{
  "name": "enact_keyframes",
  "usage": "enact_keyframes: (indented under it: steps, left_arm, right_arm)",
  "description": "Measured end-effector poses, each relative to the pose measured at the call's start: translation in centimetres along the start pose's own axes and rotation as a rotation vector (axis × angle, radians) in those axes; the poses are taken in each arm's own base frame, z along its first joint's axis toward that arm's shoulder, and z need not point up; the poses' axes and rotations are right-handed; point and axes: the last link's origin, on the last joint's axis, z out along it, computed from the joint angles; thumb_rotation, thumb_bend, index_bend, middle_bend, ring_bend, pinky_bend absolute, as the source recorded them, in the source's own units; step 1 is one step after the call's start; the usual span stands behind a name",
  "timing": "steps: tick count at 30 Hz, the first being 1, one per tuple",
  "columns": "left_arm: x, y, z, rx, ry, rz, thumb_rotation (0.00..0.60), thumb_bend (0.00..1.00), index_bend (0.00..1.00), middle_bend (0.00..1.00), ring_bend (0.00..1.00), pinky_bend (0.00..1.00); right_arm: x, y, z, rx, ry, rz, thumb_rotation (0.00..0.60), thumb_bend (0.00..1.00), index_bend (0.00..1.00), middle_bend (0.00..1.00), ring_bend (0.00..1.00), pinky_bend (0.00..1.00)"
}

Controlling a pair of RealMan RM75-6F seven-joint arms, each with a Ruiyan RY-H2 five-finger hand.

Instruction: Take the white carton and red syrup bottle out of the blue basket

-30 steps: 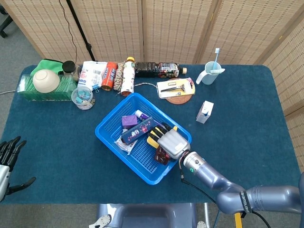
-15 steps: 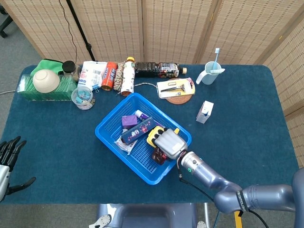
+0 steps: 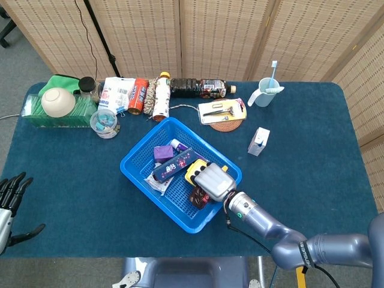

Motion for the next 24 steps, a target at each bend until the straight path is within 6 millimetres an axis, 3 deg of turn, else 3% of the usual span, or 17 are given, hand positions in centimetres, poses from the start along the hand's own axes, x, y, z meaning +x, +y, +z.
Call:
enact_keyframes:
  steps: [14, 20, 24]
  left_arm:
    - [0.0, 0.1, -0.1, -0.003, 0.0, -0.002, 0.6, 0.04, 0.0, 0.0, 0.0, 0.0]
    - [0.0, 0.0, 0.0, -0.002, -0.003, -0.003, 0.6, 0.04, 0.0, 0.0, 0.0, 0.0]
    - [0.0, 0.1, -0.1, -0.005, -0.001, -0.004, 0.6, 0.04, 0.0, 0.0, 0.0, 0.0]
  right_arm:
    - [5.3, 0.6, -1.9, -0.002, 0.168, 0.041, 0.6, 0.38, 0.64, 0.53, 0.4, 0.54]
    - [7.9, 2.8, -2.7, -0.074, 0.256, 0.026, 0.6, 0.39, 0.64, 0.53, 0.4, 0.54]
    - [8.8, 5.8, -3.4, -0.164, 0.289, 0.012, 0.6, 0.39, 0.64, 0.53, 0.4, 0.54]
